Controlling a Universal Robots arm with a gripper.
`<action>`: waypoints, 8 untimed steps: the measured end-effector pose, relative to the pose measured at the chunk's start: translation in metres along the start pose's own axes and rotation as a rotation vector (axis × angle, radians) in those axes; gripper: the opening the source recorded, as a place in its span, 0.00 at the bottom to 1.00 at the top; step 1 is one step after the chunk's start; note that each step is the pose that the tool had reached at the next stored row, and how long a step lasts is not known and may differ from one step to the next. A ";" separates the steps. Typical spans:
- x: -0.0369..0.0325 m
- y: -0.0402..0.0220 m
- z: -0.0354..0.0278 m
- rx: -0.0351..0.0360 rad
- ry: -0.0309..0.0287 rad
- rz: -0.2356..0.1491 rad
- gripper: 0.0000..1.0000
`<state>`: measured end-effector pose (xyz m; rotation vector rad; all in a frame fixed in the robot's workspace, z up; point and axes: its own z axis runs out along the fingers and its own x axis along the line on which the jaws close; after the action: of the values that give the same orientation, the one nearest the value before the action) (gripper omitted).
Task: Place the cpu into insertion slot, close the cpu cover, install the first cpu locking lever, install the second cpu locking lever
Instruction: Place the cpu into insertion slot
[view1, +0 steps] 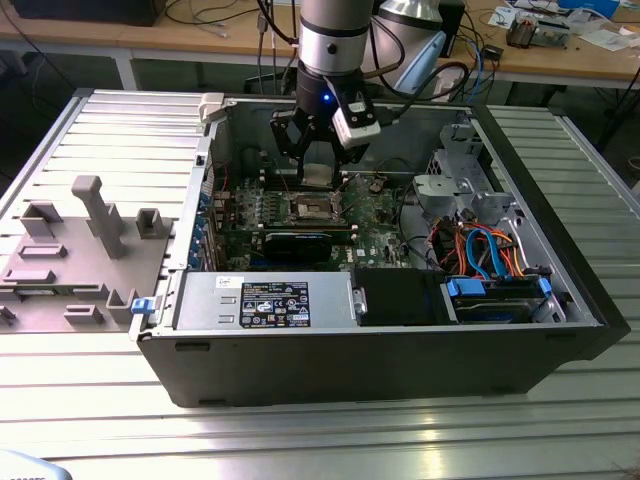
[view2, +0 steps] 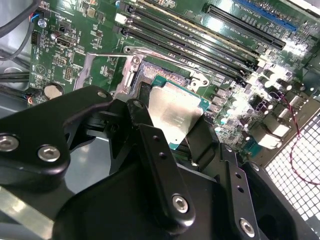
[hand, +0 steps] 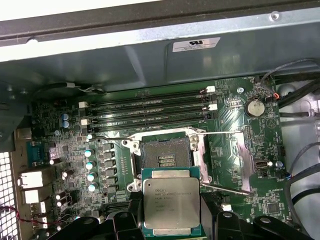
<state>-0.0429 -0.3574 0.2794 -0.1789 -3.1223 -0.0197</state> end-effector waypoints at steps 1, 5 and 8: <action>0.0000 0.0000 0.0000 0.0000 0.0000 0.001 0.55; 0.0000 0.0000 0.0002 -0.0001 -0.0001 0.005 0.55; 0.0000 0.0000 0.0002 -0.0001 -0.0001 0.007 0.55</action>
<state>-0.0429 -0.3574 0.2792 -0.1902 -3.1217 -0.0197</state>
